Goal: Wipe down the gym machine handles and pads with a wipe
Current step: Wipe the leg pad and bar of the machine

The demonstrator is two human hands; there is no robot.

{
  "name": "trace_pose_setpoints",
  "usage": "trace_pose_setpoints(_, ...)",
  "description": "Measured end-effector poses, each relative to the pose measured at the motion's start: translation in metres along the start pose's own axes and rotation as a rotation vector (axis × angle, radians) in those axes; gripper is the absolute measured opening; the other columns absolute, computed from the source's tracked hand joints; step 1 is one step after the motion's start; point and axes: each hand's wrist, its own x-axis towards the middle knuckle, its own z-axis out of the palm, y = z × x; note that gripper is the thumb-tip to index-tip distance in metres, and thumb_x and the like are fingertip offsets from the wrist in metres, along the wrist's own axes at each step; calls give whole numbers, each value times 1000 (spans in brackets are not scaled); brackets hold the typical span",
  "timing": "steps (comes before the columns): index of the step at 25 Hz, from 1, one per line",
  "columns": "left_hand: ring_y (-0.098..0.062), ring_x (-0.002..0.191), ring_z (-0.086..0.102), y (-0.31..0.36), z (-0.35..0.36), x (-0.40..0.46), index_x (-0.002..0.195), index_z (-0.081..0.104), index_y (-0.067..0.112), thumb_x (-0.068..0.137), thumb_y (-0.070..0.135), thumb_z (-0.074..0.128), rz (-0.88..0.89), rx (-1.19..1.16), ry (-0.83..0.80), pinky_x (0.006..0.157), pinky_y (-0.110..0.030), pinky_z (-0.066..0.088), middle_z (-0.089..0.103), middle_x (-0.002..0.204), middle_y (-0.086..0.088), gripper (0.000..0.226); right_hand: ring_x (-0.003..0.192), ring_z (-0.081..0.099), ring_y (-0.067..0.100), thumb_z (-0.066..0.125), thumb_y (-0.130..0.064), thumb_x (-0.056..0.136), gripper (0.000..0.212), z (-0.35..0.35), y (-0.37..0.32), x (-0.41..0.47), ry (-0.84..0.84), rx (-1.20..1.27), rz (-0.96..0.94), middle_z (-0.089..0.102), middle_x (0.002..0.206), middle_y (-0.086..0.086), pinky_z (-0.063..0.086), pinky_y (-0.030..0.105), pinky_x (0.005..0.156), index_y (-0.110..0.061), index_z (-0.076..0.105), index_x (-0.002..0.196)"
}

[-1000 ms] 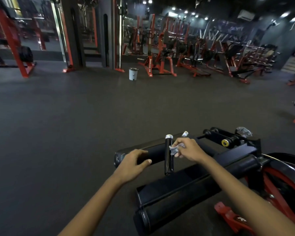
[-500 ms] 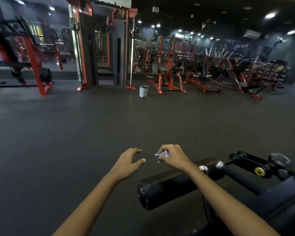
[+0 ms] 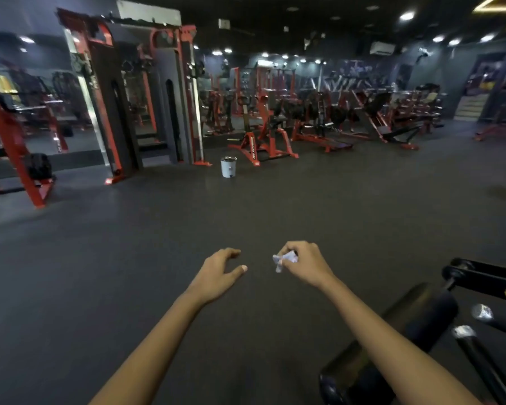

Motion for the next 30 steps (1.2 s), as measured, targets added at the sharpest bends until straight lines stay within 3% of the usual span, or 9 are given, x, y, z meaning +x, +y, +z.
trace_pose_setpoints(3, -11, 122, 49, -13, -6, 48, 130, 52, 14, 90, 31, 60, 41, -42, -33, 102, -22, 37, 55, 131, 1, 44, 59, 58, -3, 65, -8, 76, 10, 6, -5, 35, 70, 81, 41, 63, 68, -7, 43, 15, 49, -13, 62, 84)
trace_pose_setpoints(6, -11, 122, 50, -13, 7, 100, 129, 53, 14, 89, 29, 61, 100, -77, -90, 103, -24, 38, 55, 130, 1, 43, 72, 70, 8, 63, -2, 69, 18, 5, 17, 73, 121, 149, 92, 70, 70, 2, 56, 31, 62, -15, 53, 76)
trace_pose_setpoints(8, -11, 122, 50, -12, 20, 140, 128, 53, 15, 89, 29, 61, 157, -86, -122, 103, -26, 39, 55, 130, 1, 42, 76, 71, 14, 63, -3, 68, 16, -1, 37, 98, 181, 154, 124, 72, 73, 3, 55, 32, 64, -14, 52, 72)
trace_pose_setpoints(13, -10, 122, 49, 9, 55, 242, 129, 53, 16, 90, 30, 61, 285, -90, -243, 103, -24, 38, 55, 130, 2, 42, 48, 52, -1, 62, -8, 75, 4, -33, 85, 148, 308, 84, 249, 65, 62, -3, 38, 12, 46, -8, 59, 73)
trace_pose_setpoints(16, -11, 120, 50, 30, 88, 297, 128, 54, 16, 90, 29, 61, 344, -121, -308, 103, -25, 39, 56, 129, 1, 40, 51, 46, 1, 59, -11, 82, 10, -57, 120, 155, 407, -16, 343, 52, 56, -10, 31, 13, 47, -6, 61, 73)
trace_pose_setpoints(20, -12, 120, 50, 79, 167, 354, 127, 55, 13, 90, 26, 62, 509, -191, -513, 103, -26, 38, 56, 130, -1, 40, 66, 53, 4, 55, -7, 82, 18, -105, 183, 140, 547, -155, 506, 59, 66, -7, 38, 9, 62, -9, 68, 69)
trace_pose_setpoints(22, -13, 123, 49, 108, 203, 369, 128, 54, 12, 90, 25, 61, 596, -228, -612, 104, -26, 37, 54, 130, -1, 40, 60, 59, 4, 57, -5, 82, 13, -130, 203, 123, 661, -158, 603, 65, 66, 1, 44, 15, 59, -9, 67, 74)
trace_pose_setpoints(24, -14, 123, 50, 138, 239, 383, 127, 54, 13, 90, 26, 61, 713, -271, -725, 103, -26, 38, 55, 131, -1, 39, 51, 54, -2, 61, -5, 83, 6, -152, 215, 104, 789, -187, 719, 62, 63, -1, 43, 16, 55, -10, 64, 81)
trace_pose_setpoints(30, -13, 120, 50, 215, 321, 390, 129, 52, 15, 92, 27, 58, 1002, -312, -1071, 97, -22, 38, 53, 128, 3, 39, 61, 61, 19, 65, -5, 80, 8, -171, 217, 35, 1126, -313, 1079, 64, 64, 5, 48, 29, 60, -12, 60, 81)
